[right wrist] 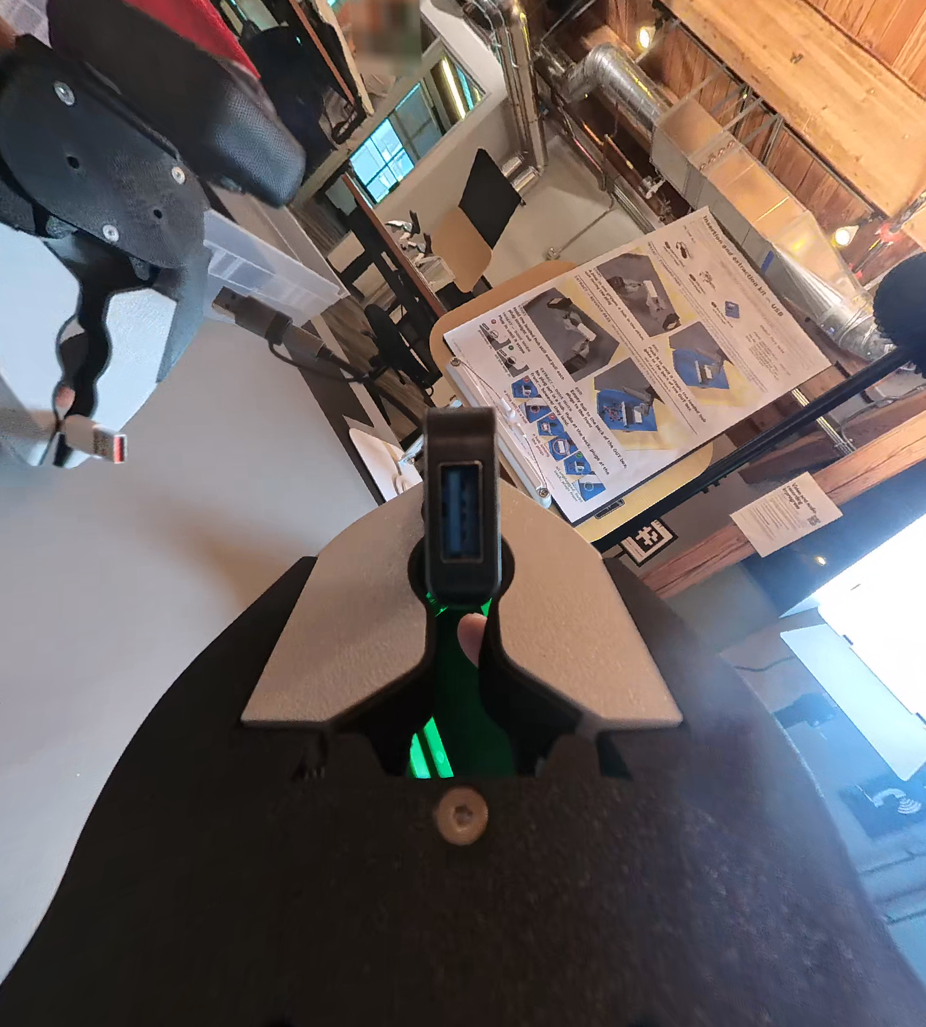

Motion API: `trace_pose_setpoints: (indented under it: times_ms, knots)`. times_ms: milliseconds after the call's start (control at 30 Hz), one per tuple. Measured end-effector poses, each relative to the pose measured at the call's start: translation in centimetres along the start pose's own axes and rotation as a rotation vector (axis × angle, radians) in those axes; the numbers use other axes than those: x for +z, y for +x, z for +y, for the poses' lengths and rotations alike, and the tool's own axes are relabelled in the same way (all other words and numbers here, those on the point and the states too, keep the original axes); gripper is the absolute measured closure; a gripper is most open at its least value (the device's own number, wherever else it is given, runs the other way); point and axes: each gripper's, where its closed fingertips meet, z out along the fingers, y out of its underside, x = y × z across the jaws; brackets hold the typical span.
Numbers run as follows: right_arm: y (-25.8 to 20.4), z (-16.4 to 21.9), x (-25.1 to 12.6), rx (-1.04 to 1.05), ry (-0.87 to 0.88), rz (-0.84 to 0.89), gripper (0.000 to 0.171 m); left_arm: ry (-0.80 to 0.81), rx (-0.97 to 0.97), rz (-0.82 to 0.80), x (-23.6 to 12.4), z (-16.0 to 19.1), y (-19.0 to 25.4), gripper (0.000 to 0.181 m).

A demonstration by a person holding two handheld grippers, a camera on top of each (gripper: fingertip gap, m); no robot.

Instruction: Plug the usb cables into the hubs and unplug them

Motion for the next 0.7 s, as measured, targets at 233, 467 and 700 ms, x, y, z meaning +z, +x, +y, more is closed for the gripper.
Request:
trace_pose_setpoints:
  times_ms: [233, 467, 700]
  knots:
    - [0.2, 0.1, -0.1, 0.041, 0.02, -0.002, 0.16, 0.152, 0.019, 0.049, -3.9, -4.2, 1.8, 0.175]
    - [-0.6, -0.3, 0.1, 0.031, 0.029, -0.026, 0.16, 0.314, -0.03, 0.842, -9.6, -5.4, 12.2, 0.175]
    - [-0.6, 0.0, 0.3, 0.048, 0.017, -0.03, 0.16, 0.211, -0.042, 0.935, -9.3, -3.3, 11.8, 0.171]
